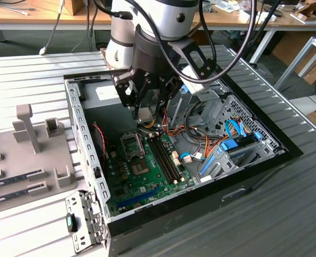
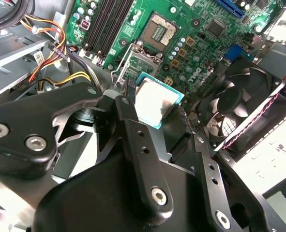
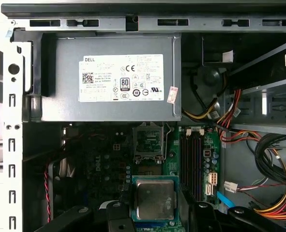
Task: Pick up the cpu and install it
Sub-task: 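Pick up the cpu and move it towards the insertion slot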
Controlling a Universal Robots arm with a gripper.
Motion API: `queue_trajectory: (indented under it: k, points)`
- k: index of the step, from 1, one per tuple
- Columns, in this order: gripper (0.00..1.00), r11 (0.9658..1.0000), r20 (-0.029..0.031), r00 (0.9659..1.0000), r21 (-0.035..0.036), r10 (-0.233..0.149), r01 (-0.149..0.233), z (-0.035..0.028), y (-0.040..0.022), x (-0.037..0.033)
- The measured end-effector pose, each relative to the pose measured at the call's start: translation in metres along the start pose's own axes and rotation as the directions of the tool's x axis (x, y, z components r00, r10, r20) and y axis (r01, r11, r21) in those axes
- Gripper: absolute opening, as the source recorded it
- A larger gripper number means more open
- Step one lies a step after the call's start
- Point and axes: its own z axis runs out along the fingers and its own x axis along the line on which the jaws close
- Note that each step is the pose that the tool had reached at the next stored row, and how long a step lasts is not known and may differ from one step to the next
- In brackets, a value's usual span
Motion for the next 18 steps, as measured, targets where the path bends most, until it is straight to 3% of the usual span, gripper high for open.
queue_trajectory:
  k: [18]
  points:
    - [0.47, 1.0, 0.0001, 1.0, 0.0005, 0.0, 0.0, 0.0052, -0.0022, 0.0]
